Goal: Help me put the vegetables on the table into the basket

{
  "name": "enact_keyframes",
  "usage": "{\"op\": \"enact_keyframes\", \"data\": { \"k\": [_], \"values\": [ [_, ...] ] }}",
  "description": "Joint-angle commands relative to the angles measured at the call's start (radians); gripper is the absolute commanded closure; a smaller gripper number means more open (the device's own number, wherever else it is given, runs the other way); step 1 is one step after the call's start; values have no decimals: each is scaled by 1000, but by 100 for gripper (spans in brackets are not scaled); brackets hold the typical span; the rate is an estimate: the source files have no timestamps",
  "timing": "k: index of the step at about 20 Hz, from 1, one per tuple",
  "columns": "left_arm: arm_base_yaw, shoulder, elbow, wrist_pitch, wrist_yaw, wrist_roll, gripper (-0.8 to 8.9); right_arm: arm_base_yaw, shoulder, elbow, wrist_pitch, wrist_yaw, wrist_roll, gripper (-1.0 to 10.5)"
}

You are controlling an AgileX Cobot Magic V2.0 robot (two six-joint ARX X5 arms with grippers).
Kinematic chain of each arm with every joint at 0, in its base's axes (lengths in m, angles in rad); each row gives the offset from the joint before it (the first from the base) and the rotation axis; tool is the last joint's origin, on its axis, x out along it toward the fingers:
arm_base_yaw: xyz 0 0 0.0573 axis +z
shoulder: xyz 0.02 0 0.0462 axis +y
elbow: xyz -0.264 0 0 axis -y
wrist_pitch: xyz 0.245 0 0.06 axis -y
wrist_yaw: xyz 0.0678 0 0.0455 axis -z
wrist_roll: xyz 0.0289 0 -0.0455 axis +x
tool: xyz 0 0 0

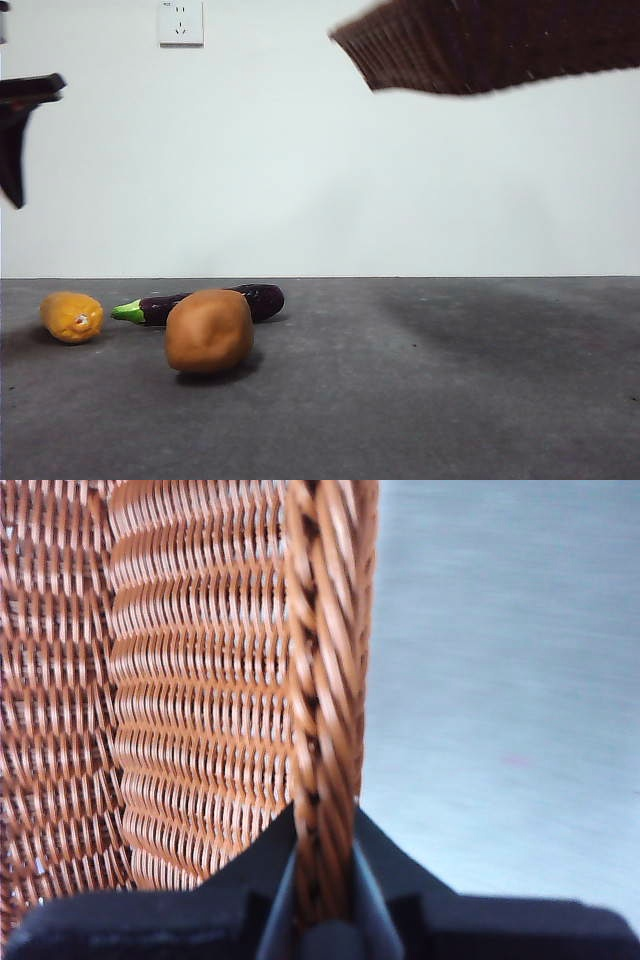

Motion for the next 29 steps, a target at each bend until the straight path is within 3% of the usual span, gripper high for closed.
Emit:
{"op": "enact_keyframes", "data": {
  "k": [1, 5, 10, 16, 21, 22, 24, 25, 29],
  "values": [
    [-2, 137, 125, -88, -4, -24, 456, 12, -7, 5, -5, -21, -15, 963],
    [5, 401, 334, -179, 1, -85, 425, 84, -7, 5, -8, -19, -45, 963],
    [11, 575, 415, -158, 8, -105, 425, 138, -7, 5, 0, -19, -63, 963],
    [31, 683, 415, -102, 57, -180, 425, 138, -6, 3, -3, -19, -66, 963],
    [30, 686, 415, -86, 61, -168, 442, 138, -6, 3, -1, -19, -67, 963],
    [30, 686, 415, -91, 77, -146, 471, 138, -6, 3, 0, -19, -67, 963],
    [30, 686, 415, -110, 77, -112, 739, 138, -6, 3, 0, -19, -67, 963],
    [30, 686, 415, -106, 76, -97, 822, 138, -6, 3, 0, -19, -67, 963],
    [24, 676, 420, -95, 76, -1, 823, 138, -5, 3, 8, -14, -66, 963]
  ]
}}
